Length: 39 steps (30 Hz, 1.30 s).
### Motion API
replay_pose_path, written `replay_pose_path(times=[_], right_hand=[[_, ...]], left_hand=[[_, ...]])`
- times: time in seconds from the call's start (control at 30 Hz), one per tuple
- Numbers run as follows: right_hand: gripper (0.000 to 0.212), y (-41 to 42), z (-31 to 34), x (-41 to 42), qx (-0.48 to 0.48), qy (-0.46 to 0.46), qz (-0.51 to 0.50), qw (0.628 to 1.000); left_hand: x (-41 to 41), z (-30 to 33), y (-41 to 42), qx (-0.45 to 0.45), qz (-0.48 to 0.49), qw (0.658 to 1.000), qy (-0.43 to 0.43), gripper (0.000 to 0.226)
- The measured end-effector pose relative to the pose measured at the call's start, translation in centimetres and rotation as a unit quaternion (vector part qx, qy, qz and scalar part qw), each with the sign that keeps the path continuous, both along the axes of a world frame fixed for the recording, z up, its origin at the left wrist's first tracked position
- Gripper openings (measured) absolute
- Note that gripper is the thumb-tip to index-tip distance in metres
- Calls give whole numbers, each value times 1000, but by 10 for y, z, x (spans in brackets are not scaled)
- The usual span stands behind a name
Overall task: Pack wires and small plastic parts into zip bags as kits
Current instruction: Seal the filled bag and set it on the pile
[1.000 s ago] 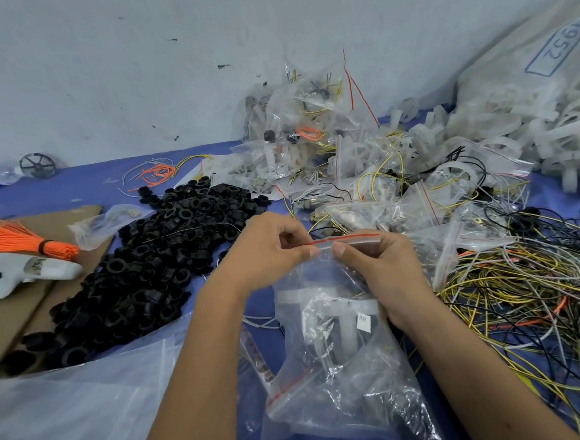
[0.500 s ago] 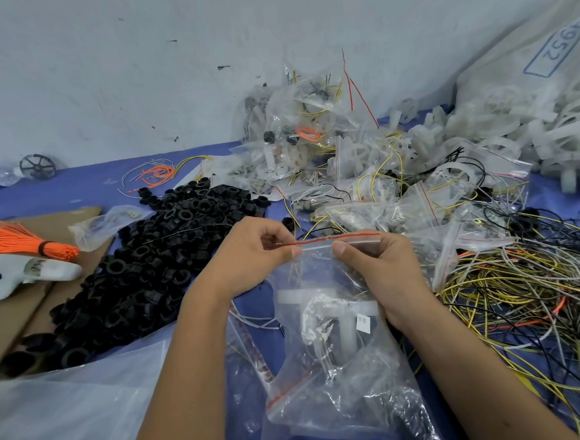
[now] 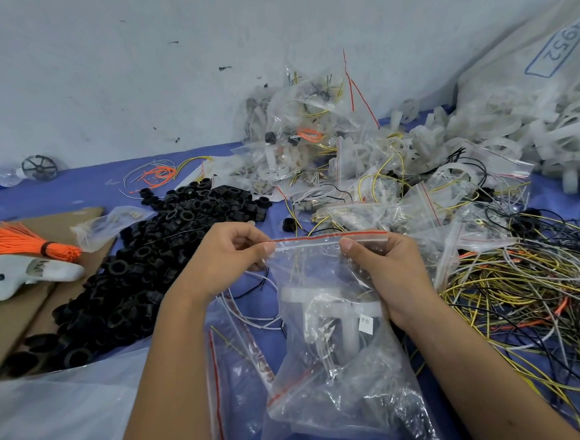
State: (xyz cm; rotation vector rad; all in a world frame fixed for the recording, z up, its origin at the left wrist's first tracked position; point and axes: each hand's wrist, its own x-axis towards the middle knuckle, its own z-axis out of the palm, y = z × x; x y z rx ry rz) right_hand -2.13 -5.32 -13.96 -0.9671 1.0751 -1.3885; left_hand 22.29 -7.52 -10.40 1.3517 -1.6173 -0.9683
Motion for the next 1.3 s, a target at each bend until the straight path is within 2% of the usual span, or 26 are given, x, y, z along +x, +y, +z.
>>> replay_pose_path(times=[0.63, 0.83, 1.03, 1.3], right_hand=[[9, 2, 3, 0, -8, 18, 6, 1000], [4, 2, 3, -1, 4, 7, 5, 1000], [9, 3, 4, 1, -5, 15, 12, 1000], [3, 0, -1, 0, 2, 19, 14, 1000]], left_hand=[[1, -5, -3, -30, -43, 999, -11, 7], [-2, -7, -5, -41, -47, 998, -10, 9], [-8, -8, -6, -47, -55, 996, -44, 17], [-21, -11, -9, -58, -63, 994, -69, 13]])
